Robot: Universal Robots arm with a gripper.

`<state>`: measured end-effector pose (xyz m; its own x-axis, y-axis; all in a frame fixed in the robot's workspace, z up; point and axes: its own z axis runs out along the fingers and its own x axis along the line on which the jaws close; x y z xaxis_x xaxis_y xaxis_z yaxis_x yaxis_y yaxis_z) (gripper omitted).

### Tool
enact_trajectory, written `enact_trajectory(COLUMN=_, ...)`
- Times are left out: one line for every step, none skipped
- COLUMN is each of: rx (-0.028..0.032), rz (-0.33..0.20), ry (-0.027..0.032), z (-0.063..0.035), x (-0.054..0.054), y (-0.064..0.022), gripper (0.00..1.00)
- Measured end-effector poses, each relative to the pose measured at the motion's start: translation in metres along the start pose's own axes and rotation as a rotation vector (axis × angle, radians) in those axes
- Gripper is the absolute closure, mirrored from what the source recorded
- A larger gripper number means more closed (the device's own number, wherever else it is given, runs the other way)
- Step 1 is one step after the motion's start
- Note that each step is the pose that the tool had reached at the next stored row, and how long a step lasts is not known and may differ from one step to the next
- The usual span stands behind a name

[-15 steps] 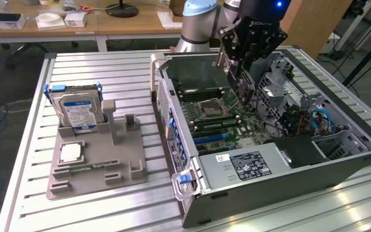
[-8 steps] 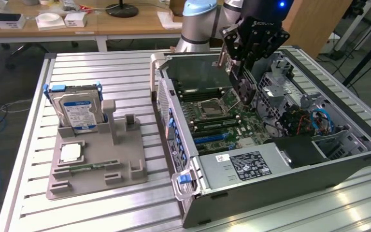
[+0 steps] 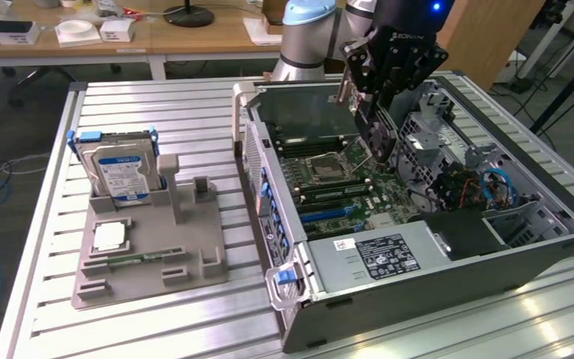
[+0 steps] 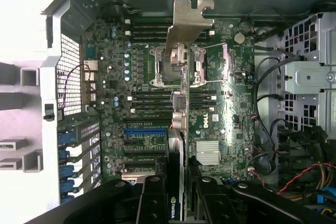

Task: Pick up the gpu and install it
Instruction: 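Insert the gpu into the slot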

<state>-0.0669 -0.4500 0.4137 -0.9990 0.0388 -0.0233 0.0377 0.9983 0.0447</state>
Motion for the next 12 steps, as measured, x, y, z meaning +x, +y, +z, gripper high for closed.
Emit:
enact_trajectory(rx=0.0, rz=-0.001, ry=0.0001, z=0.0, x=0.0, y=0.0, gripper=0.74)
enact_trajectory(rx=-0.0001, rz=-0.003, ry=0.0002, z=0.0, x=0.0, y=0.0, gripper=0.74)
enact_trajectory(rx=-0.0001, rz=-0.005, ry=0.0002, z=0.0, x=0.0, y=0.0, gripper=0.74)
enact_trajectory(rx=-0.0002, rz=-0.007, ry=0.0003, z=0.0, x=0.0, y=0.0, gripper=0.74)
enact_trajectory(rx=-0.0002, rz=-0.009, ry=0.0004, z=0.0, x=0.0, y=0.0, gripper=0.74)
enact_trajectory(rx=-0.0003, rz=-0.012, ry=0.0005, z=0.0, x=0.0, y=0.0, gripper=0.74)
enact_trajectory(rx=-0.0003, rz=-0.015, ry=0.0006, z=0.0, x=0.0, y=0.0, gripper=0.74)
enact_trajectory(rx=-0.0004, rz=-0.018, ry=0.0008, z=0.0, x=0.0, y=0.0, gripper=0.74)
enact_trajectory(rx=-0.0005, rz=-0.021, ry=0.0009, z=0.0, x=0.0, y=0.0, gripper=0.74)
enact_trajectory(rx=-0.0006, rz=-0.025, ry=0.0012, z=0.0, x=0.0, y=0.0, gripper=0.74)
enact_trajectory(rx=-0.0007, rz=-0.028, ry=0.0012, z=0.0, x=0.0, y=0.0, gripper=0.74)
enact_trajectory(rx=-0.0007, rz=-0.032, ry=0.0014, z=0.0, x=0.0, y=0.0, gripper=0.74)
